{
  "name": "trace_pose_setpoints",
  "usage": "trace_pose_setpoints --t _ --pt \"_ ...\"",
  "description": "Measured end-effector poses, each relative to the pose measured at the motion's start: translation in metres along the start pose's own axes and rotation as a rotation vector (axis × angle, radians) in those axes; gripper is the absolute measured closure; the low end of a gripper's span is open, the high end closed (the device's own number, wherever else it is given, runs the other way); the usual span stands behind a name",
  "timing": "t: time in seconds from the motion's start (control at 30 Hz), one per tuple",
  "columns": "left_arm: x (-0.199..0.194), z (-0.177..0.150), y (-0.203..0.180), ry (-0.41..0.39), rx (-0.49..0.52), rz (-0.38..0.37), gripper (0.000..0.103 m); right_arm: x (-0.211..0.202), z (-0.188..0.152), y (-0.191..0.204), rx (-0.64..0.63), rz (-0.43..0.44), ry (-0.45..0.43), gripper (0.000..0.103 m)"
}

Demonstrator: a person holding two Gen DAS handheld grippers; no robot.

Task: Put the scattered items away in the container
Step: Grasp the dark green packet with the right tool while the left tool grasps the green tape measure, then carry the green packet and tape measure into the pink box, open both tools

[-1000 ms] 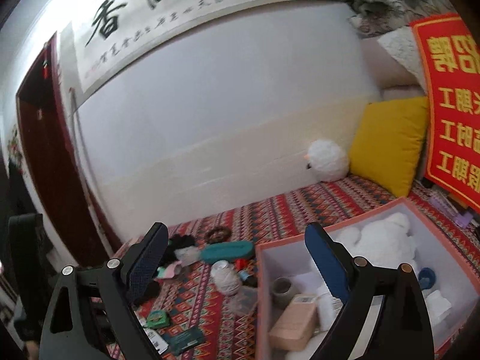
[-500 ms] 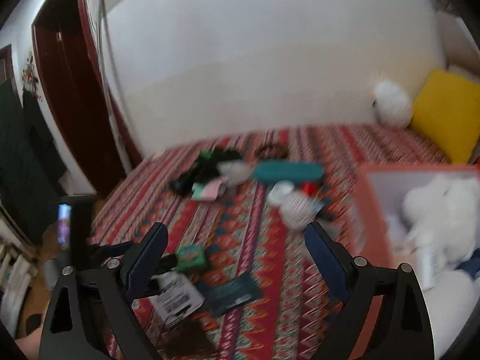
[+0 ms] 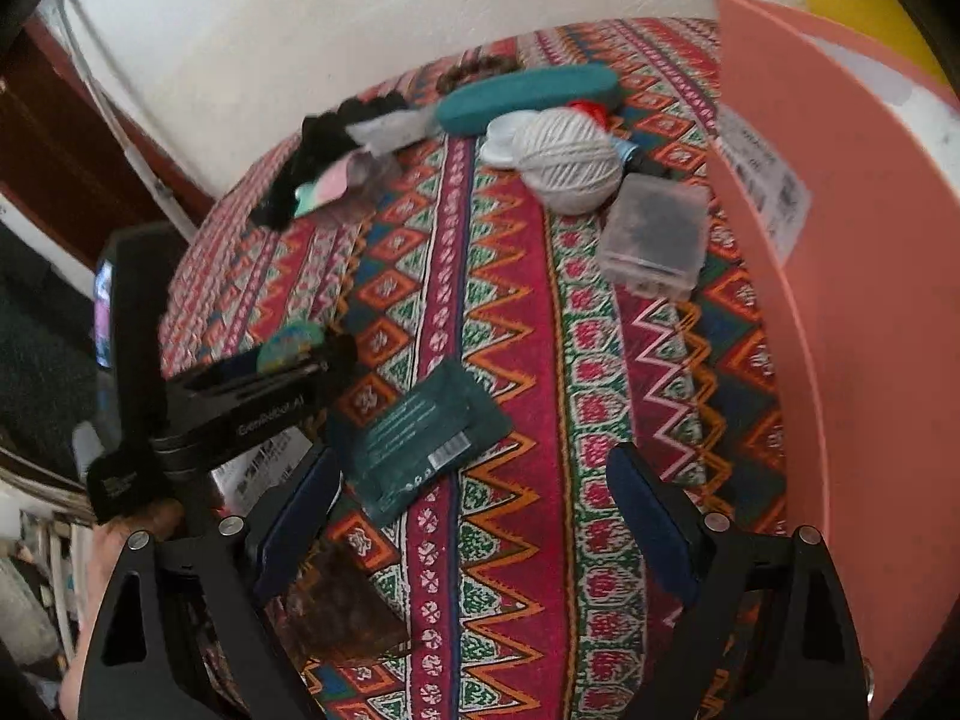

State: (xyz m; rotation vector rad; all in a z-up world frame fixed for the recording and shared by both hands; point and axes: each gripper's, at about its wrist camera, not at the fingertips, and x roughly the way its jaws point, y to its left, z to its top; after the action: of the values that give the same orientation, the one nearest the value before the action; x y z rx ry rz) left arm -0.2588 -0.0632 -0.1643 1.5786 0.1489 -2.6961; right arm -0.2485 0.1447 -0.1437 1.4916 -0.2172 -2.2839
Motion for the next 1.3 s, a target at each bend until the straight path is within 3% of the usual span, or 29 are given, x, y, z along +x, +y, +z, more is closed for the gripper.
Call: trace_pose_setpoints --t 0.13,0.17,0.23,0.3,0.37,0.4,0.43,0.47,0.5,0.53,0.6,0.67,0.83,0.9,1.17,1.3 --pt "-0.018 -0.008 0.026 -0.004 -0.051 -0.062 0.036 0.018 -0.004 0.009 -0.018 0.012 0.042 0.01" --pt "-0.025 -0.01 0.035 -0.01 -0.063 -0.071 0.045 0.025 -0.005 0.012 -0.021 0.006 0.051 0.01" --pt "-0.036 -0.014 0.051 -0.006 -0.087 -0.096 0.05 0.037 -0.006 0.016 -0.029 -0.014 0.06 0.009" --pt "-0.045 -0.017 0.067 0.0 -0.126 -0.106 0.073 0.048 -0.006 0.026 -0.072 -0.072 0.02 0.006" --pt "-0.052 -0.015 0.077 -0.005 -0.16 -0.127 0.073 0.058 -0.005 0.039 -0.138 -0.147 -0.026 0.007" --pt "-0.056 -0.014 0.082 -0.012 -0.172 -0.138 0.073 0.061 -0.005 0.043 -0.173 -0.176 -0.038 0.02" --pt "-0.056 -0.012 0.084 -0.017 -0.169 -0.138 0.073 0.063 -0.005 0.05 -0.225 -0.204 -0.054 0.049" --pt "-0.057 -0.011 0.085 -0.024 -0.165 -0.13 0.073 0.062 -0.005 0.055 -0.265 -0.201 -0.063 0.067" --pt "-0.059 -0.011 0.086 -0.028 -0.159 -0.123 0.07 0.061 -0.005 0.061 -0.304 -0.193 -0.071 0.097" --pt "-0.059 -0.01 0.086 -0.022 -0.149 -0.122 0.066 0.059 -0.005 0.062 -0.312 -0.182 -0.071 0.095" --pt "-0.057 -0.01 0.085 -0.011 -0.125 -0.125 0.042 0.055 -0.005 0.063 -0.316 -0.158 -0.068 0.095" --pt "-0.057 -0.012 0.08 -0.019 -0.076 -0.135 0.033 0.053 -0.004 0.059 -0.304 -0.133 -0.049 0.095" --pt "-0.042 -0.017 0.059 0.013 0.113 -0.126 0.031 0.051 -0.002 0.041 -0.21 -0.054 0.012 0.094" --pt "-0.034 -0.017 0.057 0.004 0.159 -0.133 0.025 0.049 -0.003 0.038 -0.189 -0.039 0.023 0.094" --pt "-0.029 -0.021 0.065 0.056 0.278 -0.293 0.022 0.047 -0.004 0.028 -0.141 0.004 0.056 0.094" --pt "-0.027 -0.026 0.06 0.071 0.354 -0.295 0.02 0.05 -0.002 0.029 -0.14 0.007 0.065 0.094"
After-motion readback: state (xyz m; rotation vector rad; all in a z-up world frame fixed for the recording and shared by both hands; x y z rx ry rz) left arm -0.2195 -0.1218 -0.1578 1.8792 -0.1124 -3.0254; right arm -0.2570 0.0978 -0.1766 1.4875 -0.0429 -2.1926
